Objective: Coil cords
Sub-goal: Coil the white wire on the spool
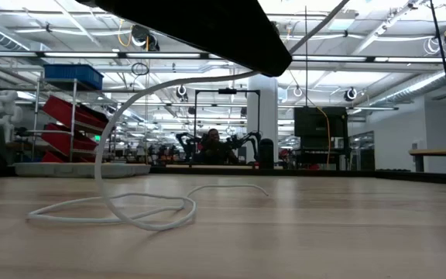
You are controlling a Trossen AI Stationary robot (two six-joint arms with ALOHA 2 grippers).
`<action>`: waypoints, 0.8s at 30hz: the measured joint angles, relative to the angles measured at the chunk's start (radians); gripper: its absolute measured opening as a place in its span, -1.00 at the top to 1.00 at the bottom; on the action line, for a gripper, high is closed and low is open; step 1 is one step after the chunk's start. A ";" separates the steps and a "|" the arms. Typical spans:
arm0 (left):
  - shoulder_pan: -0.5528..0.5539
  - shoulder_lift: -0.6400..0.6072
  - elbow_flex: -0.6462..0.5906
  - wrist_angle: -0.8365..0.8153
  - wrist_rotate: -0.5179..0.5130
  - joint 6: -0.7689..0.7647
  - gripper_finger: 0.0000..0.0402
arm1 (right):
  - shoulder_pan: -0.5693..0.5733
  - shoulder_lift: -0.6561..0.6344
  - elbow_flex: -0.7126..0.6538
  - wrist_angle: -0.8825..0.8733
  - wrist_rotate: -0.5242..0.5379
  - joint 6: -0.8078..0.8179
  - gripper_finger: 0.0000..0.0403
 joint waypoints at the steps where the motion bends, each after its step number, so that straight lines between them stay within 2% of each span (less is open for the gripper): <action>1: -0.002 0.000 0.000 -0.001 0.000 0.000 0.99 | 0.000 0.000 0.000 0.000 0.000 0.000 1.00; 14: -0.062 -0.015 0.055 -0.006 -0.071 0.011 1.00 | 0.000 0.000 0.000 0.000 0.001 0.004 1.00; 18: -0.117 -0.064 0.057 -0.068 -0.185 -0.004 1.00 | -0.001 0.000 0.000 -0.001 0.000 0.004 1.00; 24: -0.159 -0.170 0.057 -0.259 -0.322 -0.134 1.00 | -0.001 0.000 0.000 -0.020 0.000 0.034 1.00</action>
